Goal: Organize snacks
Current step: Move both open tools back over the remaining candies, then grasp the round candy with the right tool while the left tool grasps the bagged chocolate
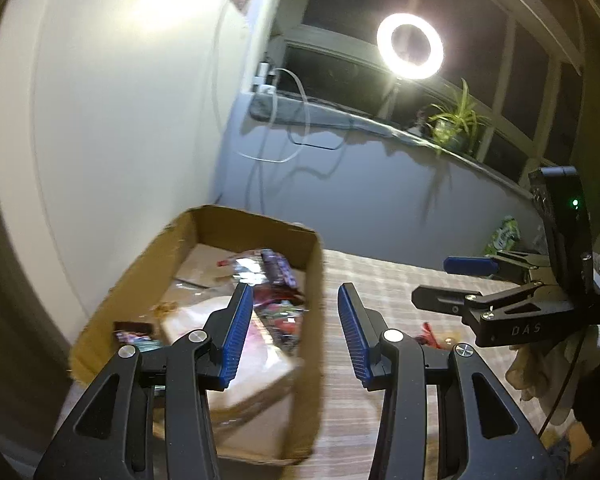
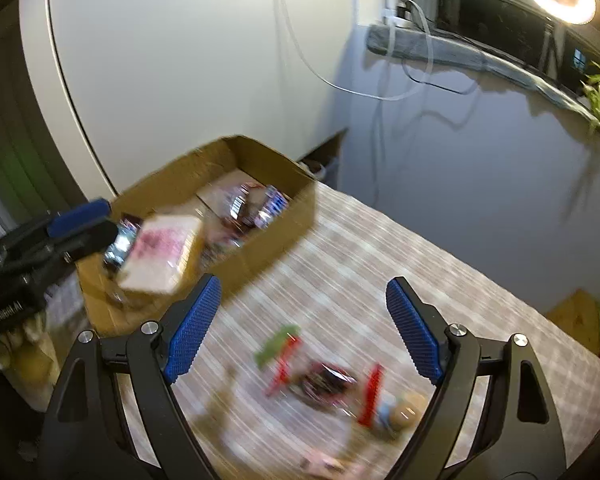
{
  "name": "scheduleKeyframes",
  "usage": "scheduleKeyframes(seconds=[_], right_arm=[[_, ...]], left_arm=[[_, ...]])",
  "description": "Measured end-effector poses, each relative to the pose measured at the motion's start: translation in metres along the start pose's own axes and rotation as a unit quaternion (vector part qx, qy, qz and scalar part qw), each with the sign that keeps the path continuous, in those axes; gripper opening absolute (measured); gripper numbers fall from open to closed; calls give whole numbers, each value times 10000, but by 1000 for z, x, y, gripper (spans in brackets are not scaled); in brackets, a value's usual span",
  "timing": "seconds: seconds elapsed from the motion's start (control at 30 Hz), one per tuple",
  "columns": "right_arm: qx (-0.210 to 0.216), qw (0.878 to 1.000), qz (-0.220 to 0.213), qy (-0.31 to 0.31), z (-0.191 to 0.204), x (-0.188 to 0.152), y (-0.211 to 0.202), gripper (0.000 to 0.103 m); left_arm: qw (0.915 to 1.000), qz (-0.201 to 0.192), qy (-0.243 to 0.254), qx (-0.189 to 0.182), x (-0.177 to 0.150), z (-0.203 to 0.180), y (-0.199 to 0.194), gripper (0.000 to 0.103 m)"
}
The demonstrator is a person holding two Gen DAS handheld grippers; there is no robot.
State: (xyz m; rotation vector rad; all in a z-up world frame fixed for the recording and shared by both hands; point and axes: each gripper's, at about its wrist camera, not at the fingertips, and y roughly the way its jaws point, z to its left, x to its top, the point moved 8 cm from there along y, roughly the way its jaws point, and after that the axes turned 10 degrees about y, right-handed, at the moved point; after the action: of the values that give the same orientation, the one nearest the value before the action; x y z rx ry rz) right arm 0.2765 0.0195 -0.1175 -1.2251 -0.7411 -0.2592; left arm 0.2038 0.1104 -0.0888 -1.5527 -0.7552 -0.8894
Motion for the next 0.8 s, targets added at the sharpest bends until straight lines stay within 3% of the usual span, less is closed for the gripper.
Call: scheduleKeyframes(seconds=[0.3,0.5,0.73,0.8], right_arm=[[-132,9994,230,224,-48,-52,-23,87],[-262,9986,460,67,-67,-83,-16,86],[-169,9973,709,47,-82,-95,0,66],[-179,9973,716,62,-88,-96,4,65]], left_arm=[[9973,262,468,-492,-6,-61,18,43],[9896,744,771,-962,-21,-102,43,43],[9742,1259,1533,-1073,-45,-140,68,44],[9702,1340,1719,-1053,-49,-147,73,50]])
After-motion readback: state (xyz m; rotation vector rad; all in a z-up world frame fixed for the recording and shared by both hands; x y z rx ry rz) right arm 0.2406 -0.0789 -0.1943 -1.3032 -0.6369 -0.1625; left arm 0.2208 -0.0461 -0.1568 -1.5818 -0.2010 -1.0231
